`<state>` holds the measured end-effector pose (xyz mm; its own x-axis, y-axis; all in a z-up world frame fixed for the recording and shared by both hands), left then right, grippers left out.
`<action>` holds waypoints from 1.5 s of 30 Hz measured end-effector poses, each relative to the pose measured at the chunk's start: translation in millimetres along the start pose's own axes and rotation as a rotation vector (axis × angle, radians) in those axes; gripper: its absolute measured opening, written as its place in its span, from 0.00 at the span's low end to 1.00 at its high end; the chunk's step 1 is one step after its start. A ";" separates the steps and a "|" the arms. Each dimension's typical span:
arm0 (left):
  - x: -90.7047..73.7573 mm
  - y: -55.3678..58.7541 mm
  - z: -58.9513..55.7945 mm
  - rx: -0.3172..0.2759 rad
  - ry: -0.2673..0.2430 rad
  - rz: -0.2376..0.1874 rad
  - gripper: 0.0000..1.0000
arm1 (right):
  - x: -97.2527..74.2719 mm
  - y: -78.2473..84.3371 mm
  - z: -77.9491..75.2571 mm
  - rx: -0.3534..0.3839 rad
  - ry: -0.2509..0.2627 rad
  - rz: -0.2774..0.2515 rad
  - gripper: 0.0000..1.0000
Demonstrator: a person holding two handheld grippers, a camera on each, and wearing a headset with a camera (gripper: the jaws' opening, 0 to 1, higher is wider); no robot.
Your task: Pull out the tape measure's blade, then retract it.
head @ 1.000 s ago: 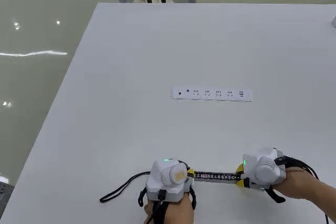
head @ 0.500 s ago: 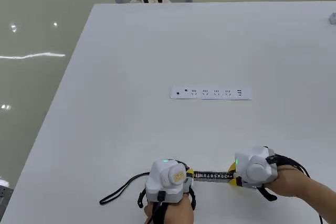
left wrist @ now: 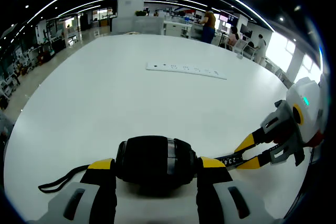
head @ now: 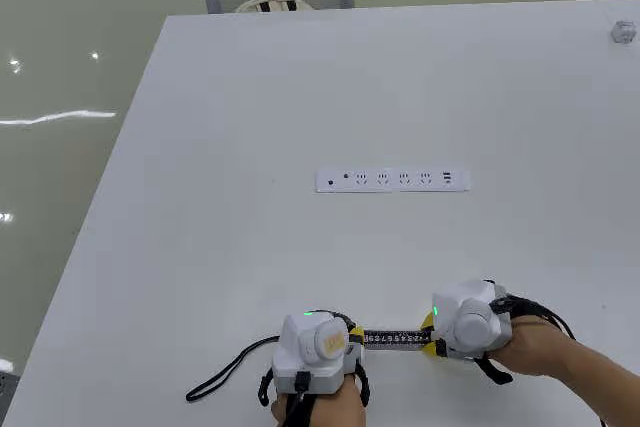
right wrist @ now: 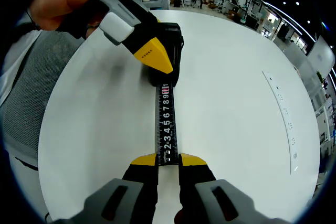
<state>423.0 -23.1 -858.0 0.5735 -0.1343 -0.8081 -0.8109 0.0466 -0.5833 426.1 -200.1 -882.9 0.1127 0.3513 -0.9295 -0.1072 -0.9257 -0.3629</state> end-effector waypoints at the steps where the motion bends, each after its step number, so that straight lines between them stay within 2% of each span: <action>1: 0.0 0.1 0.0 0.000 0.000 0.002 0.58 | 0.6 -0.5 0.1 0.003 -0.001 -0.002 0.14; 35: -0.4 0.1 0.4 0.005 0.003 0.003 0.58 | 10.7 -27.0 1.0 0.002 -0.003 -0.013 0.14; 45: -0.1 -0.2 0.2 0.007 0.004 0.004 0.58 | 17.7 -39.0 0.6 0.003 -0.013 -0.034 0.14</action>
<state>423.1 -22.8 -857.8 0.5695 -0.1378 -0.8104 -0.8126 0.0541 -0.5803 431.7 -157.7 -885.2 0.1037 0.3842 -0.9174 -0.1066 -0.9128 -0.3943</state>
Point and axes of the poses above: the centre of the closed fingertips' face, and the gripper's own axes: x roughly forward along the fingers, z roughly to its left, y roughly out of its underside, the point moved 6 cm from there along -x, roughly backward along the fingers, and after that the axes turned 7 degrees about z, right-handed, at the moved point
